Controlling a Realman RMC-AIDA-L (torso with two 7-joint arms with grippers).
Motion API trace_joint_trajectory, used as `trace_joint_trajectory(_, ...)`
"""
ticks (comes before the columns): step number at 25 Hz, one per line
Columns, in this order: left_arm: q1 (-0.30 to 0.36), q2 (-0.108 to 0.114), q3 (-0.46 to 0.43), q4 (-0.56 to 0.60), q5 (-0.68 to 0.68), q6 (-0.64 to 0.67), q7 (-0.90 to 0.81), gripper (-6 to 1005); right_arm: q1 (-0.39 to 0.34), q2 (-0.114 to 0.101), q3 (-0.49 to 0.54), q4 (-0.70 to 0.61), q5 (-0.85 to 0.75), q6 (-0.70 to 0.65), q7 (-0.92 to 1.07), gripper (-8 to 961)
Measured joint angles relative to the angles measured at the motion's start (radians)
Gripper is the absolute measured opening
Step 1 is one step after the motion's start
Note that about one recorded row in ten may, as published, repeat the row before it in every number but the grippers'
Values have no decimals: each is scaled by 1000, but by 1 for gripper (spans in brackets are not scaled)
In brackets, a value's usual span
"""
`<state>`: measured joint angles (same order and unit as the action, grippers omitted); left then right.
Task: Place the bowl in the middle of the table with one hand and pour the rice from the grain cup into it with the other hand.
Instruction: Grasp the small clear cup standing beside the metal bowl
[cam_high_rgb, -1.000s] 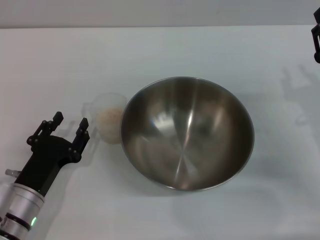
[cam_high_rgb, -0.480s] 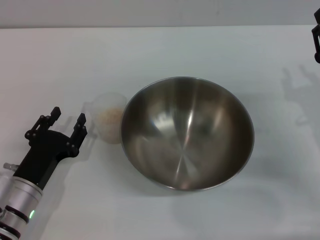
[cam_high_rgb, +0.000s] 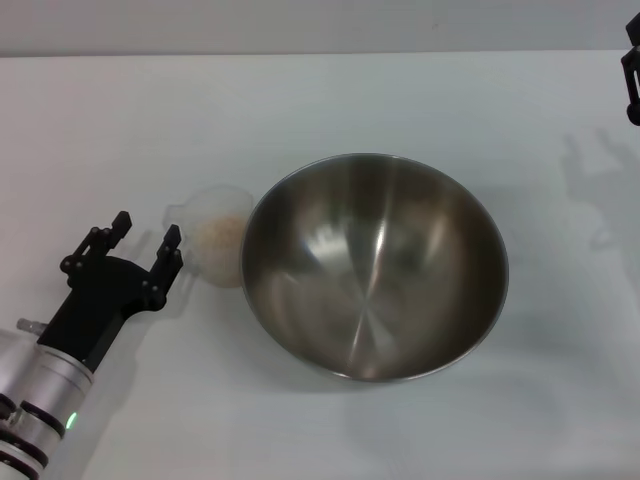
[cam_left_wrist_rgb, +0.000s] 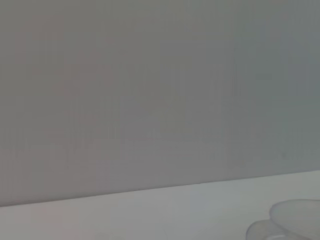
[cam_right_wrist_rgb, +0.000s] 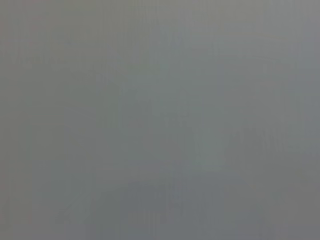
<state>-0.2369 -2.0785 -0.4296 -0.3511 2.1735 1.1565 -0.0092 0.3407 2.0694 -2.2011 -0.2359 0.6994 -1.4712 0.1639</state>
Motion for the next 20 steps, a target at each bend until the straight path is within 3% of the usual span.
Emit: trace_joint_trajectory(20, -43, 0, -27, 11, 0, -32, 0, 587, 4, 2, -2, 3, 0, 5, 0, 425)
